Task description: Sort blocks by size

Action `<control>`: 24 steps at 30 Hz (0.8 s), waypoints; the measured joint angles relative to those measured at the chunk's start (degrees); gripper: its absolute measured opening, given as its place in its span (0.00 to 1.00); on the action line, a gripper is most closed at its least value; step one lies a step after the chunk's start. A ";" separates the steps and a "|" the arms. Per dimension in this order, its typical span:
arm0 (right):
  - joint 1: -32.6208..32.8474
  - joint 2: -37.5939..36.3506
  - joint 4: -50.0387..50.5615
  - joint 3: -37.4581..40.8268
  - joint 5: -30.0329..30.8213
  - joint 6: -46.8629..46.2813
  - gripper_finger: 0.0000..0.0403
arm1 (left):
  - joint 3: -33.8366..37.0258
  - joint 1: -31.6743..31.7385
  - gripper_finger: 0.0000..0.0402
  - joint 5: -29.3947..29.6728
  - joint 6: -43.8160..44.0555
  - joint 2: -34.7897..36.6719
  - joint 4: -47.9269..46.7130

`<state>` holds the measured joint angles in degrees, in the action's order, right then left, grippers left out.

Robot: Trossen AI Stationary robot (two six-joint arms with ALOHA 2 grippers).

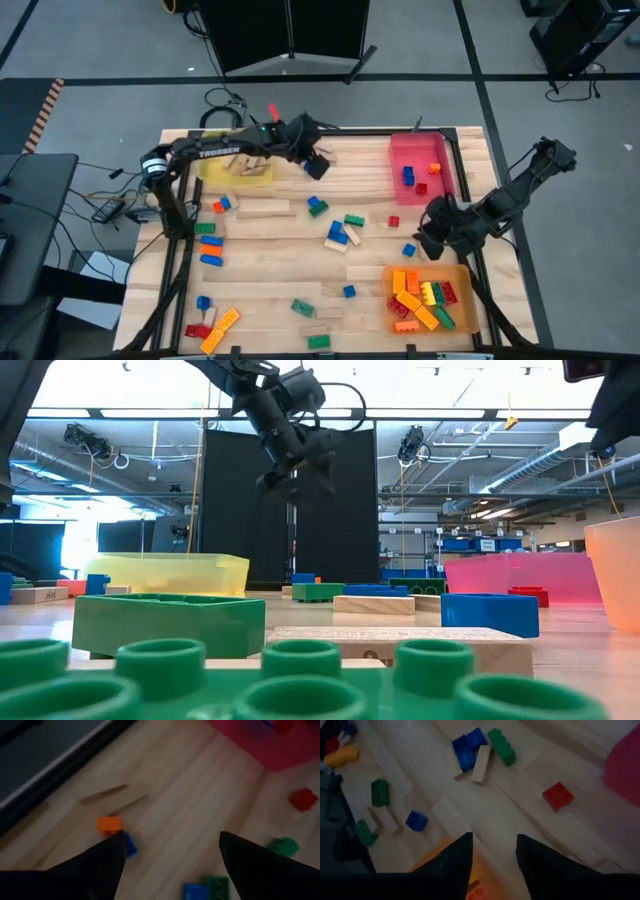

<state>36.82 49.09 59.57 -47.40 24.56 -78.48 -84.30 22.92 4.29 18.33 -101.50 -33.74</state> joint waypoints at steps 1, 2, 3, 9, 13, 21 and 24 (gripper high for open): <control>-0.63 0.02 -0.31 0.00 0.02 0.00 0.41 | -0.59 0.84 0.78 -0.27 0.06 -0.29 -0.71; -1.24 0.04 -0.85 0.00 0.02 0.00 0.41 | -1.02 1.66 0.77 -0.66 0.13 -0.82 -1.85; -1.88 0.04 -1.14 -0.02 0.02 0.00 0.40 | -1.65 2.33 0.76 -0.84 0.11 -1.64 -3.25; -4.87 0.15 -1.75 -0.04 0.04 0.00 0.39 | -4.97 4.24 0.70 -3.59 -1.33 -8.23 -7.84; -6.19 0.15 -2.01 -0.04 0.04 0.00 0.39 | -7.47 4.48 0.70 -6.00 -0.89 -12.31 -9.45; -7.43 0.15 -3.08 -0.04 0.02 0.00 0.38 | -8.82 4.75 0.70 -5.24 -0.10 -16.36 -11.51; -7.43 0.15 -3.36 -0.04 0.02 0.02 0.37 | -8.82 4.89 0.70 -5.05 -0.11 -17.17 -11.58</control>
<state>29.39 49.23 56.21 -47.44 24.58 -78.46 -93.12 27.81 -0.76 18.22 -118.67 -45.33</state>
